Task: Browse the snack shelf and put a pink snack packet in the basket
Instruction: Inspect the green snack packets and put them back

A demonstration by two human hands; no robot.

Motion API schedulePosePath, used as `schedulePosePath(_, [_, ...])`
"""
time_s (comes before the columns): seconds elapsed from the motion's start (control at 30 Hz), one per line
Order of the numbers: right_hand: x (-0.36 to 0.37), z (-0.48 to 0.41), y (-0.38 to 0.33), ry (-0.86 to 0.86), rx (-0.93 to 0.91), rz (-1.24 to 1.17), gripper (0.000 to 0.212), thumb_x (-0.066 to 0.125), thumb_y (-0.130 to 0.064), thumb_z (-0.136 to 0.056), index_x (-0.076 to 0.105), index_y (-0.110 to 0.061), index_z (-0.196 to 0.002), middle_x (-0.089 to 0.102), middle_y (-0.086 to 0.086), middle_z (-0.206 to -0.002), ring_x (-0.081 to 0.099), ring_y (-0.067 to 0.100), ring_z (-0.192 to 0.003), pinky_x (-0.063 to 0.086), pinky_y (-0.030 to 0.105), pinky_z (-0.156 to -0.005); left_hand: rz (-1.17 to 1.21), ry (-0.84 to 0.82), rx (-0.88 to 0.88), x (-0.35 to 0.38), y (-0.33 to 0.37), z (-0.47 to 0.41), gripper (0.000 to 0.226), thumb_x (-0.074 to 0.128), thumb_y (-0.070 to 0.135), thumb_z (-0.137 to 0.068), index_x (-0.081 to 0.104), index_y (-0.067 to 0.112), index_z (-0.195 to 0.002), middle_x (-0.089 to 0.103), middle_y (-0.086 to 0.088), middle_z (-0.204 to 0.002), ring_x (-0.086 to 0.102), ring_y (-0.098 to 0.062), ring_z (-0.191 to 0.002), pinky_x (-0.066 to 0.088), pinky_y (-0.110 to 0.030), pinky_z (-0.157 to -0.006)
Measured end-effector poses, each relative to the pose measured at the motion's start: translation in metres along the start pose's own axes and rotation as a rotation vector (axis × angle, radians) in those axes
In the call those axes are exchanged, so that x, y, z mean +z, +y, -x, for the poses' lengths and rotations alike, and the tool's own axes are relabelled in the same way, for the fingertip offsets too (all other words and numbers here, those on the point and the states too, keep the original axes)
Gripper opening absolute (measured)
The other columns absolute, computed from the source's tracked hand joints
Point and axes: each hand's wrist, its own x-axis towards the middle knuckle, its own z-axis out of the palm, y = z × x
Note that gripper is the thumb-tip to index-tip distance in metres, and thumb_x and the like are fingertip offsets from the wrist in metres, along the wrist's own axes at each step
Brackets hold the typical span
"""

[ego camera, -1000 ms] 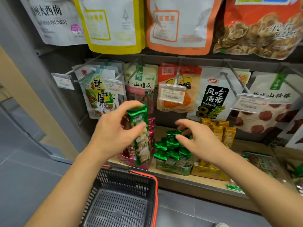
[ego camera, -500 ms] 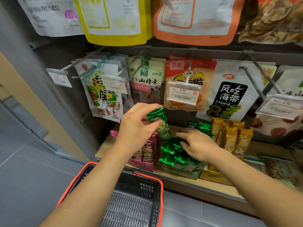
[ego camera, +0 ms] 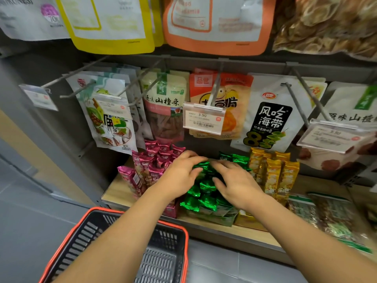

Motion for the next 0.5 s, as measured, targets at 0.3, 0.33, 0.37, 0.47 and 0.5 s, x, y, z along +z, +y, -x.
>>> schedulePosePath(0.3, [0.010,0.007,0.001,0.116,0.095,0.068,0.044,0.039,-0.050,-0.097,0.047,-0.028,-0.135,0.044,-0.005,-0.144,0.039,0.020,-0.132,0.035,0.044,-0.100,-0.535,-0.292,-0.114,0.018,0.004,-0.007,0.057,0.054,0.007,-0.086,0.046,0.026,-0.139,0.050,-0.001,-0.136,0.041,-0.027,-0.128,0.038,-0.044,-0.099])
schedulePosePath(0.33, [0.011,0.008,-0.001,0.116,0.100,0.092,0.045,0.034,-0.052,-0.098,0.047,-0.029,-0.135,0.044,-0.007,-0.145,0.036,0.018,-0.135,0.032,0.046,-0.101,-0.599,-0.279,-0.109,0.019,0.007,-0.007,0.055,0.055,0.010,-0.086,0.047,0.027,-0.138,0.047,0.000,-0.139,0.035,-0.027,-0.129,0.035,-0.044,-0.098])
schedulePosePath(0.37, [0.013,0.009,-0.002,0.112,0.102,0.120,0.046,0.030,-0.053,-0.098,0.045,-0.031,-0.136,0.042,-0.009,-0.147,0.031,0.016,-0.138,0.030,0.047,-0.101,-0.639,-0.262,-0.104,0.019,0.009,-0.007,0.053,0.056,0.012,-0.086,0.048,0.026,-0.136,0.044,0.000,-0.141,0.031,-0.027,-0.129,0.034,-0.044,-0.098])
schedulePosePath(0.47, [0.014,0.009,-0.007,0.034,0.114,0.191,0.055,0.020,-0.058,-0.098,0.031,-0.034,-0.146,0.027,-0.010,-0.157,0.013,0.014,-0.146,0.022,0.049,-0.103,-0.618,-0.261,-0.109,0.016,0.010,-0.004,0.056,0.057,0.011,-0.087,0.044,0.021,-0.140,0.042,-0.004,-0.140,0.032,-0.028,-0.128,0.039,-0.043,-0.101])
schedulePosePath(0.5, [0.012,0.009,-0.008,-0.011,0.125,0.190,0.059,0.017,-0.061,-0.097,0.025,-0.035,-0.149,0.021,-0.009,-0.160,0.008,0.014,-0.147,0.019,0.051,-0.105,-0.574,-0.265,-0.099,0.013,0.011,-0.002,0.059,0.056,0.009,-0.087,0.040,0.020,-0.143,0.044,-0.005,-0.140,0.035,-0.027,-0.128,0.039,-0.042,-0.104])
